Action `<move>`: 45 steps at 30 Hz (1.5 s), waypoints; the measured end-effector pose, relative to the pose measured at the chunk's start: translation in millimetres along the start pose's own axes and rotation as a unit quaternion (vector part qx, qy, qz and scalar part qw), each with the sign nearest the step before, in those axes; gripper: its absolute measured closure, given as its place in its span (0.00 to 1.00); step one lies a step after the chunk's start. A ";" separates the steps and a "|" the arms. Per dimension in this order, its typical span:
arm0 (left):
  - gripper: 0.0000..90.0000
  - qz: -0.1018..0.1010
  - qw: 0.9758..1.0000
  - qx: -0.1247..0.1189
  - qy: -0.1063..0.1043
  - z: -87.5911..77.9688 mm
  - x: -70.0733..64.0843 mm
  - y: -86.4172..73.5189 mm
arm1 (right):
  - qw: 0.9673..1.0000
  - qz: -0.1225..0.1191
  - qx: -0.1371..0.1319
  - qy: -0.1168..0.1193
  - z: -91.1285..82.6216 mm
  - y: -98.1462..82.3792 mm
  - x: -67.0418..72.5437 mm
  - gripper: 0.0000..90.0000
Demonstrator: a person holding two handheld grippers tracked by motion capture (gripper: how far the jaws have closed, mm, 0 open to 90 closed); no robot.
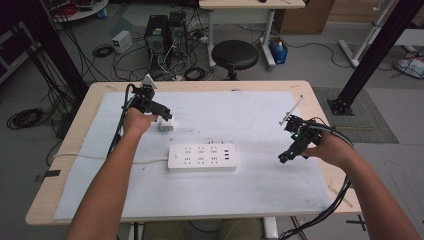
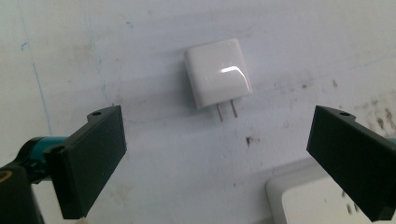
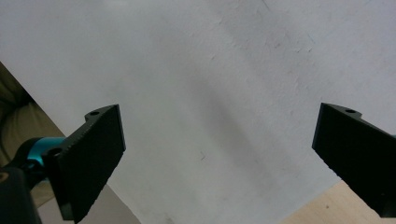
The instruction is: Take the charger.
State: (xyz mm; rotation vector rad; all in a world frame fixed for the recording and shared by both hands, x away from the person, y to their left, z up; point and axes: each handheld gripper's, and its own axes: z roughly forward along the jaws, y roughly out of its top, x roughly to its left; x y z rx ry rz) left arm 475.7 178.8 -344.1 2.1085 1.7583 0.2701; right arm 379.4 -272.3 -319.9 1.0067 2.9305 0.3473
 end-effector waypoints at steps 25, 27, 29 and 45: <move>0.11 -0.031 0.999 0.003 0.014 72.9 -12.9 10.3 | 1.000 -0.003 -0.014 0.001 -0.8 -6.6 -2.3 0.02; 0.11 -0.034 0.999 0.004 0.017 75.1 -13.2 10.1 | 1.000 -0.004 -0.012 0.001 -0.5 -7.2 -3.6 0.02; 0.14 -0.033 0.999 0.008 0.018 75.4 -13.3 10.1 | 1.000 -0.001 -0.014 0.002 -0.5 -7.3 -3.6 0.02; 0.36 -0.034 0.999 0.016 0.022 79.4 -14.2 8.7 | 1.000 0.000 -0.020 0.004 -1.0 -11.2 -9.0 0.02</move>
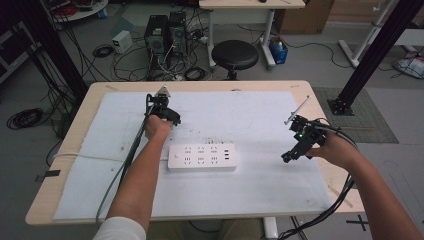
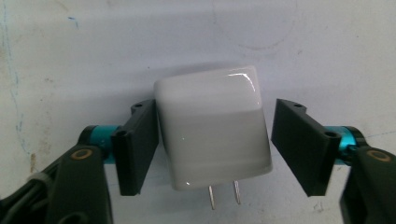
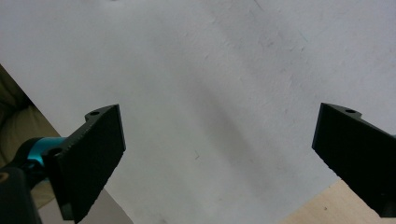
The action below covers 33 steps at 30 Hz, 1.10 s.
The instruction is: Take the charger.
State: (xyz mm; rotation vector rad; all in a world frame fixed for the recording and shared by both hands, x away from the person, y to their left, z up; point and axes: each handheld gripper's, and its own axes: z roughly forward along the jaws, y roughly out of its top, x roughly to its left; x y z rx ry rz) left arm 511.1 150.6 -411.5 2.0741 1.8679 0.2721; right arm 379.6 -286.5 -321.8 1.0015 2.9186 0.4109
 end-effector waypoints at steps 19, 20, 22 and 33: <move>0.47 0.055 0.998 -0.029 -0.010 -18.8 2.7 -1.6 | 1.000 0.014 -0.002 0.001 -1.5 -3.6 -2.7 0.02; 0.47 0.064 0.997 -0.034 -0.016 -22.7 2.8 -2.4 | 1.000 0.011 -0.001 0.001 -1.3 -3.5 -2.8 0.02; 0.47 0.086 0.995 -0.044 -0.023 -32.1 2.9 -3.6 | 1.000 0.013 0.000 0.000 -1.0 -3.2 -1.8 0.02; 0.47 0.213 0.970 -0.090 -0.078 -96.5 9.7 -22.4 | 1.000 0.010 -0.006 -0.004 -1.8 -2.8 6.3 0.02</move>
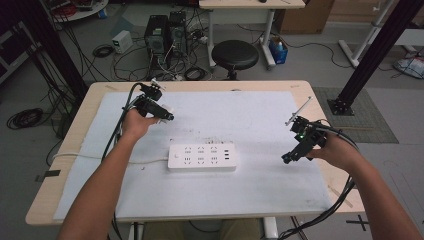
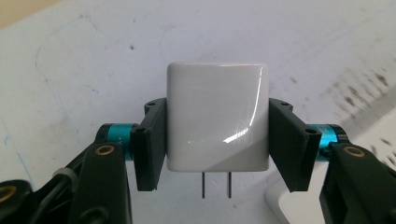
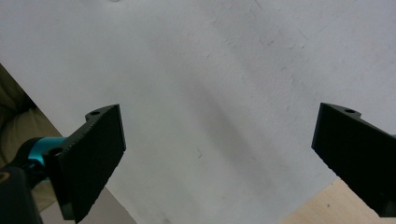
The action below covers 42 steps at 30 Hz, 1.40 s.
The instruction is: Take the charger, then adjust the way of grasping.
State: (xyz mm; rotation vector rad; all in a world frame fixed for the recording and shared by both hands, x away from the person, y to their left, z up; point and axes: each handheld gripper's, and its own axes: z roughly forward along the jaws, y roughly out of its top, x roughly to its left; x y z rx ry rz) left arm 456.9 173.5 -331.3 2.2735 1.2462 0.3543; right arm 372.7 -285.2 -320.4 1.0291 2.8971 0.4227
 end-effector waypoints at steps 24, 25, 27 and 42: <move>0.47 0.213 0.971 -0.042 -0.096 -81.1 -52.3 -36.6 | 1.000 -0.004 -0.030 -0.002 -2.5 -6.2 15.5 0.02; 0.47 0.217 0.970 -0.042 -0.102 -81.9 -52.4 -37.4 | 0.999 -0.002 -0.032 -0.001 -3.2 -6.4 15.0 0.02; 0.47 0.224 0.967 -0.044 -0.109 -83.9 -52.6 -38.7 | 0.999 0.001 -0.040 0.000 -3.3 -6.6 13.3 0.02; 0.47 0.257 0.956 -0.054 -0.134 -91.5 -62.6 -40.3 | 0.996 0.018 -0.082 0.019 -4.0 0.1 25.8 0.02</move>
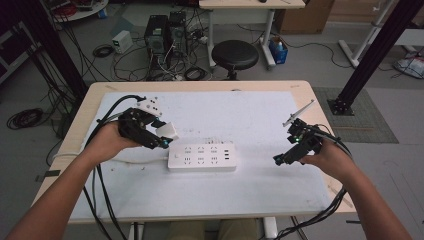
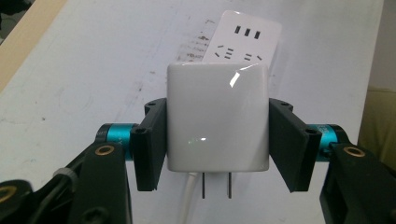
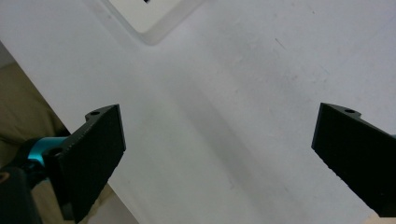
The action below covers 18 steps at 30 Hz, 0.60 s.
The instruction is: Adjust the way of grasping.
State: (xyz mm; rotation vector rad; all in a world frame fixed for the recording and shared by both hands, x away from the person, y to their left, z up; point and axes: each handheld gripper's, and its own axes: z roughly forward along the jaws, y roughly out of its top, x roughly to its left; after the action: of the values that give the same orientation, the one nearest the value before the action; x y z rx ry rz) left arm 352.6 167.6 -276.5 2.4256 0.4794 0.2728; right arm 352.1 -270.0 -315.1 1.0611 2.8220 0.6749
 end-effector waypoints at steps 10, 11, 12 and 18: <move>0.47 0.019 1.000 -0.013 -0.014 1.7 -2.6 6.3 | 0.997 0.020 -0.061 0.047 -1.6 17.1 22.0 0.02; 0.47 0.023 0.999 -0.017 -0.014 1.9 -4.0 8.5 | 0.996 0.020 -0.070 0.050 -2.1 20.3 24.9 0.02; 0.47 0.023 0.999 -0.017 -0.014 1.9 -4.0 8.5 | 0.996 0.020 -0.070 0.050 -2.1 20.3 24.9 0.02; 0.47 0.038 0.998 -0.038 -0.011 2.9 -12.5 19.2 | 0.990 0.033 -0.101 0.096 -1.5 39.4 37.6 0.02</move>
State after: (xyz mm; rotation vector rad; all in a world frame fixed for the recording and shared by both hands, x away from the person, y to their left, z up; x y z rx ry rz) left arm 347.3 147.0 -267.5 2.3725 0.3615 0.2905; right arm 347.4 -220.2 -293.5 1.1135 2.8036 1.0997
